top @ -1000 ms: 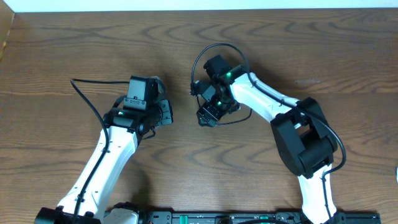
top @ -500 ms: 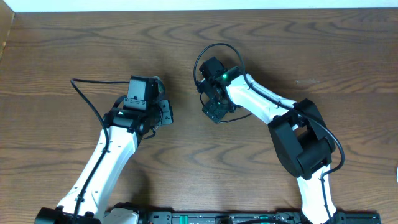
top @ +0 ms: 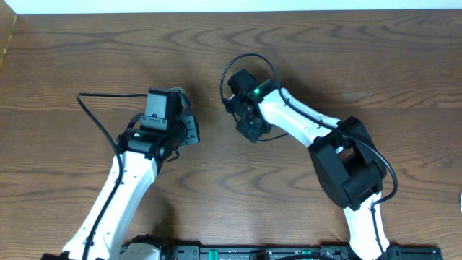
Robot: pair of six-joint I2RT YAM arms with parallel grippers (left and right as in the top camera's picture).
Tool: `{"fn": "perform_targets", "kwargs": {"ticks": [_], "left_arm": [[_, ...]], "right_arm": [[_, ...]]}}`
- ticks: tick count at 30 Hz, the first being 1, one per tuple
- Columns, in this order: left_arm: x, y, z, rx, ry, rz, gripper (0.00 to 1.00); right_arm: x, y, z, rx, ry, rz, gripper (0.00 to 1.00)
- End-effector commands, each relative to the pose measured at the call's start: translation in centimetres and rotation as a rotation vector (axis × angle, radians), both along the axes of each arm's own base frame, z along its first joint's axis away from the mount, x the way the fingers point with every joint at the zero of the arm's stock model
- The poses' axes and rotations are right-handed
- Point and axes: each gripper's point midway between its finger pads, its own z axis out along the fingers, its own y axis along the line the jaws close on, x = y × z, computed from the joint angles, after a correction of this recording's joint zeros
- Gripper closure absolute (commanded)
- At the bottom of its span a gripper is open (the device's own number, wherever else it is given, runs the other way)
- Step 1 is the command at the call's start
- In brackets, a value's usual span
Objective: Untangle cables
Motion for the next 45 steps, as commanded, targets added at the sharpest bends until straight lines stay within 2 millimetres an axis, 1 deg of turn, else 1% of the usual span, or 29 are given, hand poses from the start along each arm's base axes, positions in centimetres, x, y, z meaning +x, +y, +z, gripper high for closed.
{"fn": "perform_targets", "kwargs": {"ticks": [1,2,3,4,7,11,13,15,19,21,23,27,30,34,39,43,45], "left_arm": [[0.0,0.8,0.9,0.026,-0.035,0.024,0.85],[0.0,0.8,1.1,0.028,-0.041,0.026,0.85],[-0.1,0.8,1.2,0.029,-0.043,0.024,0.85],[-0.2,0.9,1.3,0.029,-0.043,0.024,0.85],[-0.3,0.9,1.3,0.03,-0.039,0.023,0.85],[-0.5,0.9,1.1,0.032,-0.028,0.023,0.85],[-0.5,0.9,1.1,0.032,-0.028,0.023,0.85],[-0.5,0.9,1.1,0.032,-0.028,0.023,0.85],[-0.5,0.9,1.1,0.032,-0.028,0.023,0.85],[-0.5,0.9,1.1,0.032,-0.028,0.023,0.85],[-0.6,1.0,1.1,0.032,-0.025,0.023,0.85],[-0.6,1.0,1.1,0.032,-0.023,0.023,0.85],[-0.7,1.0,1.0,0.032,-0.023,0.023,0.85],[-0.9,1.0,0.9,0.035,-0.012,0.023,0.85],[-1.0,1.0,0.8,0.036,-0.005,0.023,0.85],[-1.0,1.0,0.8,0.036,-0.005,0.023,0.85],[-1.0,1.0,0.8,0.036,-0.005,0.023,0.85]], "right_arm": [[-7.2,-6.3,-10.7,-0.286,0.257,0.043,0.68],[-7.2,-6.4,-10.7,-0.287,0.259,0.043,0.85],[-7.2,-6.4,-10.6,-0.287,0.26,0.043,0.97],[-7.2,-6.4,-10.6,-0.288,0.26,0.039,0.99],[-7.2,-6.5,-10.6,-0.295,0.255,0.021,0.99],[-6.1,-7.3,-10.1,-0.343,0.195,-0.052,0.99],[-5.4,-7.6,-9.5,-0.361,0.159,-0.082,0.99],[-4.7,-7.7,-8.3,-0.361,0.133,-0.093,0.99],[-2.7,-7.9,-5.0,-0.318,0.061,-0.141,0.99],[-1.4,-8.1,-2.8,-0.278,0.018,-0.17,0.99],[-0.1,-8.5,-0.2,-0.233,-0.034,-0.207,0.99],[2.0,-10.1,4.9,-0.158,-0.129,-0.282,0.99],[3.3,-12.0,8.3,-0.112,-0.194,-0.348,0.99],[4.1,-14.6,12.0,-0.065,-0.262,-0.447,0.99],[4.5,-17.5,15.7,-0.021,-0.334,-0.54,0.99],[4.5,-19.2,18.2,0.016,-0.388,-0.617,0.99],[4.2,-19.8,19.6,0.033,-0.417,-0.635,0.99]]}}
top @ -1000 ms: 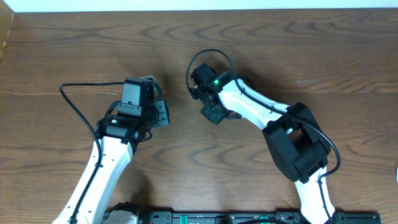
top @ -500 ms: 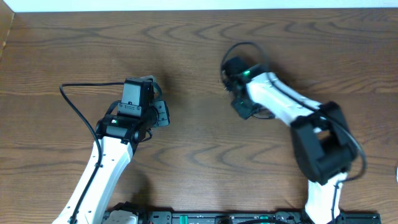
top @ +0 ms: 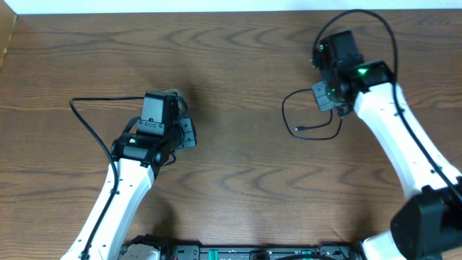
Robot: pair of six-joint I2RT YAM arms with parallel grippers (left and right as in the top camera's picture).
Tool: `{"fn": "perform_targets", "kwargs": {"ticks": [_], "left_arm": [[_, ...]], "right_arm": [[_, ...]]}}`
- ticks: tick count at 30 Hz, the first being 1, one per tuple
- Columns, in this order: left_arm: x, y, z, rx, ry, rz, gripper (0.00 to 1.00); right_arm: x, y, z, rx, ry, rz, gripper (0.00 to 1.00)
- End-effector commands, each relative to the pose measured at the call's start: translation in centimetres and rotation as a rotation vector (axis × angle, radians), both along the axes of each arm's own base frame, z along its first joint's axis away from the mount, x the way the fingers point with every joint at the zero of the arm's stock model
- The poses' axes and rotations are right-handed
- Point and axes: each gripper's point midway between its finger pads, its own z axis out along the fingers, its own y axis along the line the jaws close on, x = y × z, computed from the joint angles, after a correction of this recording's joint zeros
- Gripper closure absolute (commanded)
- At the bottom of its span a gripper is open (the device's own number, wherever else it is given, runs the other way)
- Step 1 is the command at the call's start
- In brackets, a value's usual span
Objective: Untangle cables
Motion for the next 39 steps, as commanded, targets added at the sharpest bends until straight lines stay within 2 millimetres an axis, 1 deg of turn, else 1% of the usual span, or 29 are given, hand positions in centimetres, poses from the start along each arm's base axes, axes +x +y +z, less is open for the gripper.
{"fn": "perform_targets", "kwargs": {"ticks": [1,4,7,10,14,17,19,20,21,22,23,24,28,32,35,37,39], "left_arm": [[0.0,0.3,0.2,0.011,-0.007,0.007,0.85],[0.0,0.3,0.2,0.011,-0.008,0.007,0.85],[0.0,0.3,0.2,0.01,-0.008,0.008,0.85],[0.0,0.3,0.2,0.01,-0.009,0.008,0.85],[0.1,0.3,0.3,0.009,-0.016,0.008,0.85],[0.2,0.3,0.3,0.009,-0.017,0.008,0.85],[0.2,0.3,0.3,0.009,-0.017,0.008,0.85],[0.2,0.3,0.3,0.009,-0.017,0.008,0.85],[0.2,0.3,0.3,0.009,-0.017,0.008,0.85],[0.2,0.3,0.3,0.009,-0.017,0.008,0.85],[0.2,0.3,0.3,0.009,-0.017,0.008,0.85],[0.2,0.3,0.3,0.009,-0.017,0.008,0.85],[0.2,0.3,0.3,0.009,-0.017,0.008,0.85],[0.2,0.3,0.3,0.008,-0.017,0.008,0.85],[0.2,0.3,0.3,0.008,-0.017,0.008,0.85],[0.2,0.3,0.3,0.008,-0.017,0.008,0.85],[0.2,0.3,0.3,0.008,-0.017,0.008,0.85]], "right_arm": [[-0.5,-0.8,3.3,0.032,-0.08,-0.048,0.99],[-1.4,-0.5,5.8,0.072,-0.136,-0.031,0.99],[-2.7,0.9,8.6,0.16,-0.194,0.021,0.99],[-4.4,3.5,11.3,0.292,-0.234,0.137,0.99],[-7.2,7.6,14.1,0.46,-0.255,0.394,0.99],[-8.9,9.7,15.3,0.55,-0.252,0.512,0.99],[-10.0,10.8,15.5,0.588,-0.237,0.602,0.99],[-10.7,11.3,15.5,0.602,-0.226,0.658,0.99],[-10.9,11.5,15.4,0.603,-0.218,0.673,0.98],[-10.9,11.3,15.0,0.593,-0.206,0.659,0.81],[-10.8,10.9,14.6,0.577,-0.191,0.636,0.19],[-10.7,10.6,14.0,0.555,-0.174,0.618,0.01],[-10.1,8.7,11.5,0.454,-0.1,0.522,0.01],[-8.2,6.1,9.5,0.349,-0.067,0.297,0.01],[-7.2,5.0,8.0,0.322,-0.033,0.157,0.01],[-6.4,4.2,6.5,0.303,-0.002,0.046,0.01],[-5.7,3.7,4.9,0.277,0.034,-0.031,0.01]]}}
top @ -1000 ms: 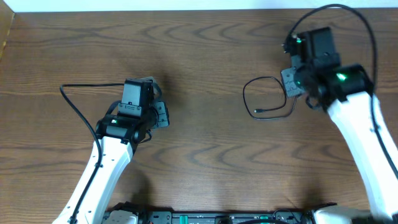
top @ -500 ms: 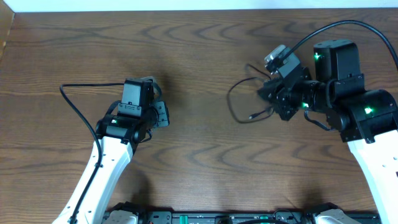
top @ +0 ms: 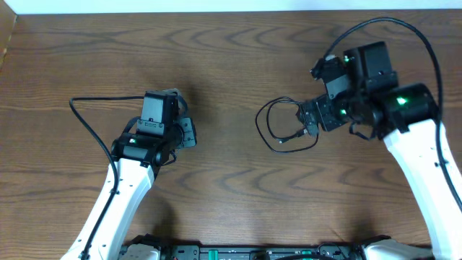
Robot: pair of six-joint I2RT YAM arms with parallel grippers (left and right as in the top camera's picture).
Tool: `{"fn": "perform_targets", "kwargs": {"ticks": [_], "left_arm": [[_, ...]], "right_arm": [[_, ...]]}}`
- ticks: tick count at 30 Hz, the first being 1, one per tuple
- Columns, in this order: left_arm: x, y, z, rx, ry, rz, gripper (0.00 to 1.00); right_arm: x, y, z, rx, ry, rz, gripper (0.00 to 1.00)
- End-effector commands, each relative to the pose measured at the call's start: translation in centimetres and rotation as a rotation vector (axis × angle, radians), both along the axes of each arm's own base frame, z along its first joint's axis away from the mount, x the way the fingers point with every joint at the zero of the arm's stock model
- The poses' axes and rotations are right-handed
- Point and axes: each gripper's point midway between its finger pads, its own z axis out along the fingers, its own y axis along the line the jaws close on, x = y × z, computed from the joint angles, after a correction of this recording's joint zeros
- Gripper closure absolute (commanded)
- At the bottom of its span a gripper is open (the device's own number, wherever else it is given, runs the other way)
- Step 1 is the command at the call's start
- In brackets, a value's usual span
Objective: Untangle cables
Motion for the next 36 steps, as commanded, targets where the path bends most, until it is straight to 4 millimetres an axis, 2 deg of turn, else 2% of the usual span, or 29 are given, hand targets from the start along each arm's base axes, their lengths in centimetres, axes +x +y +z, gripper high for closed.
{"fn": "perform_targets", "kwargs": {"ticks": [1,7,10,13,18,23,29,33,36], "left_arm": [[0.0,0.3,0.2,0.01,-0.009,0.008,0.85],[0.0,0.3,0.2,0.01,-0.008,0.008,0.85],[0.0,0.3,0.2,0.01,-0.008,0.008,0.85],[0.0,0.3,0.2,0.01,-0.008,0.008,0.85],[0.0,0.3,0.2,0.01,-0.008,0.008,0.85],[0.0,0.3,0.2,0.01,-0.008,0.008,0.85],[-0.2,0.4,0.1,0.013,0.003,0.008,0.85],[-0.4,0.4,0.0,0.017,0.009,0.004,0.85],[-0.4,0.4,-0.1,0.017,0.01,0.004,0.85]], "right_arm": [[1.5,-1.6,-2.4,-0.07,0.069,-0.212,0.01],[2.4,-1.5,-8.4,-0.101,0.253,-0.355,0.01],[2.8,-2.6,-10.3,-0.158,0.286,-0.487,0.01],[3.1,-3.6,-11.8,-0.208,0.3,-0.582,0.01],[3.3,-3.5,-14.0,-0.232,0.345,-0.606,0.01],[3.5,-3.3,-16.4,-0.256,0.373,-0.675,0.01],[3.8,-2.0,-19.5,-0.265,0.401,-0.711,0.01],[3.9,-1.4,-20.6,-0.264,0.404,-0.73,0.01],[3.9,-1.9,-21.0,-0.288,0.392,-0.777,0.01]]}}
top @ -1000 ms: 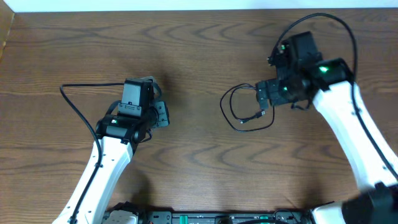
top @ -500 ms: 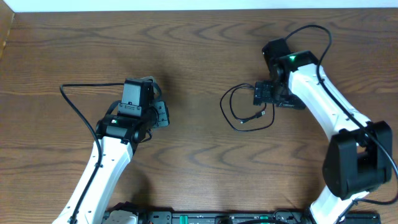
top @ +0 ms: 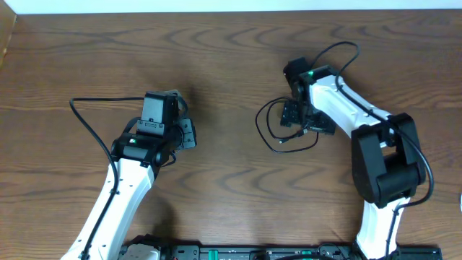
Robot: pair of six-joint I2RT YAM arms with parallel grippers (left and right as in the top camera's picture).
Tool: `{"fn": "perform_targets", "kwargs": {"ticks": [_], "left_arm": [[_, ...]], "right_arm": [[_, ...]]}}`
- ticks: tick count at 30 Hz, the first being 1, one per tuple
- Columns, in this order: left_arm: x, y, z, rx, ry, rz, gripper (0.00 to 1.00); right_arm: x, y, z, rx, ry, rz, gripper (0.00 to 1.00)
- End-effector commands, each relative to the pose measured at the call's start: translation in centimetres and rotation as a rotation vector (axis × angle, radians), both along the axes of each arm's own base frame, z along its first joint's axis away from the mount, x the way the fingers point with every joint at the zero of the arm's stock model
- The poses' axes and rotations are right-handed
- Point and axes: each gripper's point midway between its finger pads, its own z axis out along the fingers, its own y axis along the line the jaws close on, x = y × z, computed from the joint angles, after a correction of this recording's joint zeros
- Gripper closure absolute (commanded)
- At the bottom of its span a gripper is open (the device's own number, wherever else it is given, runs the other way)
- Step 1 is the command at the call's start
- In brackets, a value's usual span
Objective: Untangle cables
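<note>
A thin black cable (top: 268, 134) lies in loose loops on the wooden table right of centre, its plug end (top: 283, 141) inside the loops. My right gripper (top: 294, 115) is low over the cable's upper right part, where the strand runs under it. From above I cannot tell whether its fingers are open or shut on the strand. My left gripper (top: 186, 134) rests over bare table at centre left, far from the cable. Its jaws are too dark to read. A small pale piece (top: 175, 93) shows by the left wrist, but I cannot tell what it is.
A black lead (top: 86, 115) arcs out from the left arm toward the left. A similar lead (top: 345, 48) arcs above the right wrist. The table's far edge runs along the top, with a pale strip beyond it.
The right arm has changed its pose, and its gripper now sits a little further left over the cable's upper right part. The cable's loops lie as before. The left arm has not moved.
The right gripper was at the table's centre with the cable bunched under it. Then it was at the far right with the cable trailing from it. Then the cable lay looped right of centre beside the gripper, where it stays. The left arm barely shifted.
</note>
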Motion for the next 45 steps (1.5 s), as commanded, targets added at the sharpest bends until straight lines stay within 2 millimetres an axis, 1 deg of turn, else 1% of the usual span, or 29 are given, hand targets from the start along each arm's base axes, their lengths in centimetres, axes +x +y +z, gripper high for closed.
{"fn": "perform_targets", "kwargs": {"ticks": [1,7,10,14,18,22,25,30,33,39,45], "left_arm": [[0.0,0.3,0.2,0.013,-0.008,0.004,0.85],[0.0,0.3,0.2,0.013,-0.008,0.004,0.85],[0.0,0.3,0.2,0.013,-0.008,0.004,0.85],[-0.2,0.3,0.1,0.014,-0.002,0.004,0.85],[-0.3,0.4,0.0,0.016,0.007,0.004,0.85],[-0.4,0.4,-0.1,0.023,0.009,-0.007,0.85],[-0.4,0.4,-0.1,0.024,0.009,-0.009,0.85],[-0.4,0.4,-0.1,0.024,0.009,-0.009,0.85],[-0.5,0.4,-0.1,0.024,0.012,-0.009,0.85],[-0.5,0.4,-0.1,0.025,0.012,-0.009,0.85],[-0.8,0.5,-0.3,0.028,0.025,-0.01,0.85]], "right_arm": [[0.5,-0.7,0.0,-0.056,-0.034,-0.069,0.01],[0.7,-1.5,0.0,-0.099,-0.051,-0.088,0.01],[0.5,-1.8,-0.3,-0.111,-0.051,-0.089,0.01],[-0.2,-2.2,-1.1,-0.122,-0.034,-0.088,0.01],[-1.5,-2.6,-2.4,-0.133,-0.011,-0.103,0.01],[-2.2,-2.8,-3.3,-0.133,-0.002,-0.103,0.01],[-2.1,-2.5,-3.5,-0.115,-0.004,-0.1,0.01],[-1.4,-0.1,-4.0,0.022,-0.009,-0.078,0.01],[-1.2,0.6,-4.1,0.058,-0.013,-0.081,0.01],[-1.3,0.4,-4.1,0.055,-0.008,-0.084,0.01],[-1.6,-0.7,-4.4,0.037,-0.001,-0.111,0.01]]}}
